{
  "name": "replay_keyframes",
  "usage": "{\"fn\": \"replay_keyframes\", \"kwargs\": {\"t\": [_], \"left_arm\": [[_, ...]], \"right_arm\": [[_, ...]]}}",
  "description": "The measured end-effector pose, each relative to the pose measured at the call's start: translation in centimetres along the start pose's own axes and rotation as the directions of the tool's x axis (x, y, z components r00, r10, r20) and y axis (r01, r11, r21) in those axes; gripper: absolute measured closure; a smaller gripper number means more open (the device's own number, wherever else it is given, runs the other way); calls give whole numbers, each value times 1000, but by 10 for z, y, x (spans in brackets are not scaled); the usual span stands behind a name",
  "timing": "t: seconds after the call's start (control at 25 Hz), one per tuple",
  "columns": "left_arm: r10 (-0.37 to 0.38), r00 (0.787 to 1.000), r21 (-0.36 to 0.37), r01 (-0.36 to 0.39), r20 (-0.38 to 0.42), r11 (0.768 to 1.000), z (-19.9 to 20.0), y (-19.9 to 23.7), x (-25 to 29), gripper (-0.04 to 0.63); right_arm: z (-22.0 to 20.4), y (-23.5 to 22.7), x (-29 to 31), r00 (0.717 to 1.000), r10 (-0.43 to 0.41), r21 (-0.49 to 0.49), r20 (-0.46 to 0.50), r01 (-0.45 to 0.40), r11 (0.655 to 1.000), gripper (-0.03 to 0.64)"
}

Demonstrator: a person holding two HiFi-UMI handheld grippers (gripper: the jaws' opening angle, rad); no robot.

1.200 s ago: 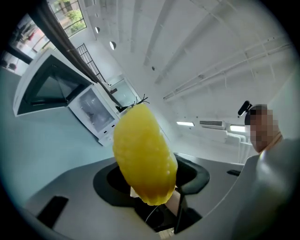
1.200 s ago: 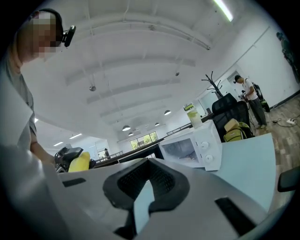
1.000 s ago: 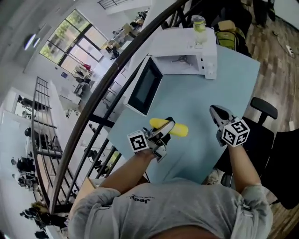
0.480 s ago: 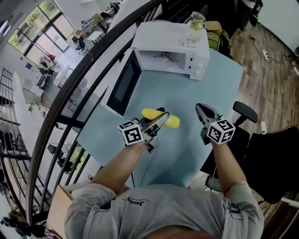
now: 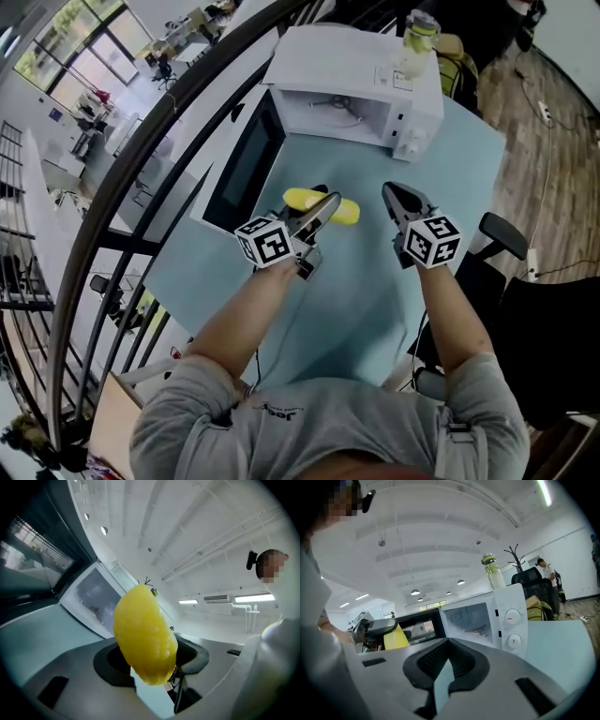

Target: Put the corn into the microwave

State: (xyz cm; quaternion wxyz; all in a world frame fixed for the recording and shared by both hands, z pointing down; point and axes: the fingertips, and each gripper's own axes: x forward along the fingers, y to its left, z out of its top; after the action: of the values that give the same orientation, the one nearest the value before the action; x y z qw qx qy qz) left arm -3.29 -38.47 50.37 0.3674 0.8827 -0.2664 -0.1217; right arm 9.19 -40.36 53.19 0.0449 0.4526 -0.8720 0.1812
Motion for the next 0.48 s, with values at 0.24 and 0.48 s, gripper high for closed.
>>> {"fn": "replay_keyframes", "kwargs": {"t": [0.24, 0.48], "left_arm": [[44, 998, 47, -46, 44, 998, 27, 39, 26, 359], [97, 992, 62, -102, 80, 993, 39, 90, 60, 359]], "right_arm": [[0, -12, 40, 1000, -13, -22, -13, 13, 1000, 598], [-13, -35, 74, 1000, -26, 2, -9, 26, 1000, 598]]}}
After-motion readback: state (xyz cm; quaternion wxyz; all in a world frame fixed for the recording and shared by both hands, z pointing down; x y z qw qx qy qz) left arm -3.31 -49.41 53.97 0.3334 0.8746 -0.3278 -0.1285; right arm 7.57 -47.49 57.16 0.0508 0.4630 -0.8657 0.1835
